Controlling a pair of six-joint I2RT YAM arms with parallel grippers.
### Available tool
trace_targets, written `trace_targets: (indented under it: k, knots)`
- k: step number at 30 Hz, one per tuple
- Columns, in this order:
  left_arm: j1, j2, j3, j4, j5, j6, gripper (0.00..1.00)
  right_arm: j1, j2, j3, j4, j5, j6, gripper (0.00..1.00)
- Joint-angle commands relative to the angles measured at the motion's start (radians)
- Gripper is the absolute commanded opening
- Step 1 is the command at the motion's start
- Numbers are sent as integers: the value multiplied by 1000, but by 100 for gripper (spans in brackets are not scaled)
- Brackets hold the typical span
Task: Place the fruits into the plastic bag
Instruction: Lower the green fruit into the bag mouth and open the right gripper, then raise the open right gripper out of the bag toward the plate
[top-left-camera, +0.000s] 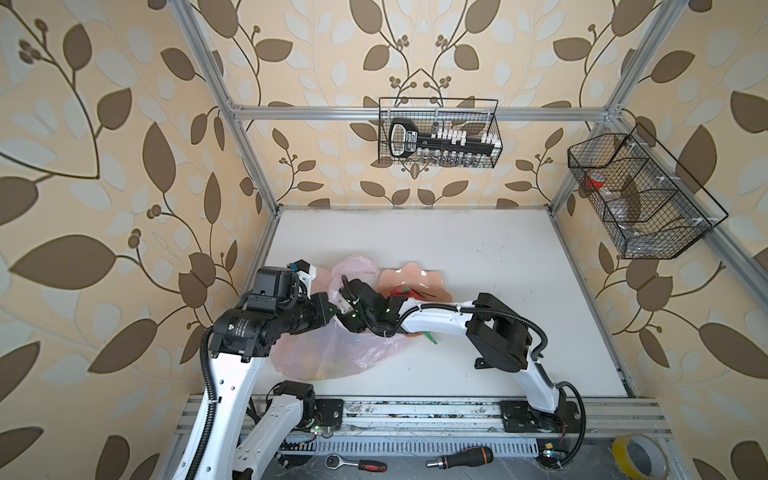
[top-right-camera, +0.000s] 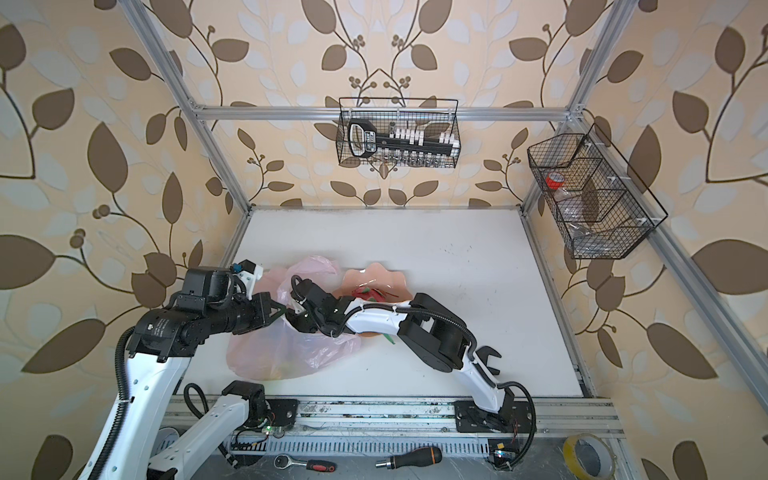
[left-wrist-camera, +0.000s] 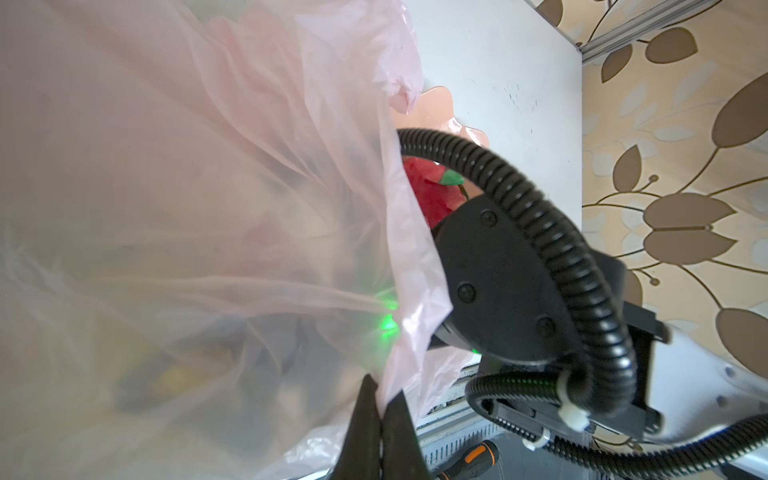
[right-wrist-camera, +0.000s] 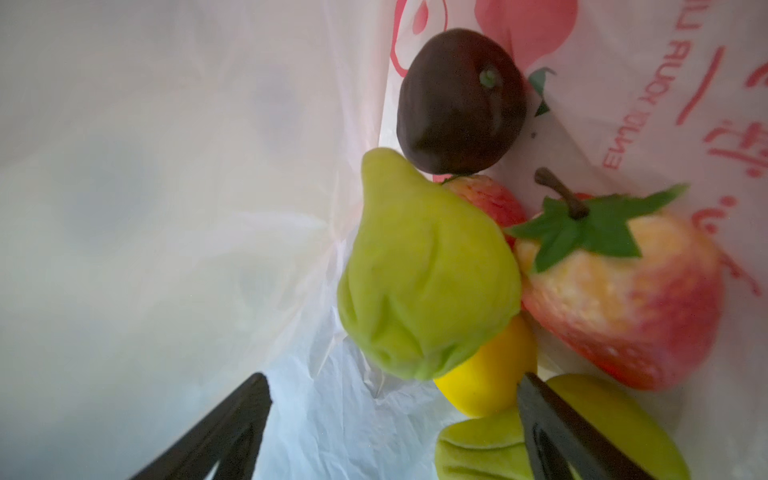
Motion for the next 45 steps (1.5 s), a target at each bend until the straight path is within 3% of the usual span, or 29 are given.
trace_targets:
  k: [1,20,34,45]
  knots:
    - [-8,-12,1,-13,-8,13,0,-18,-42,-31,34,2,11,96]
    - [-7,-27,-13,-49,-76,-3,0,-77,-200,-167,37,28,-51,99]
    - [-7,-25,-16,-46,-75,0,0,-132,-370,-246,-145,123,-223,100]
    - [-7,-27,-19,-43,-75,3,0,-207,-511,-268,-401,266,-414,100]
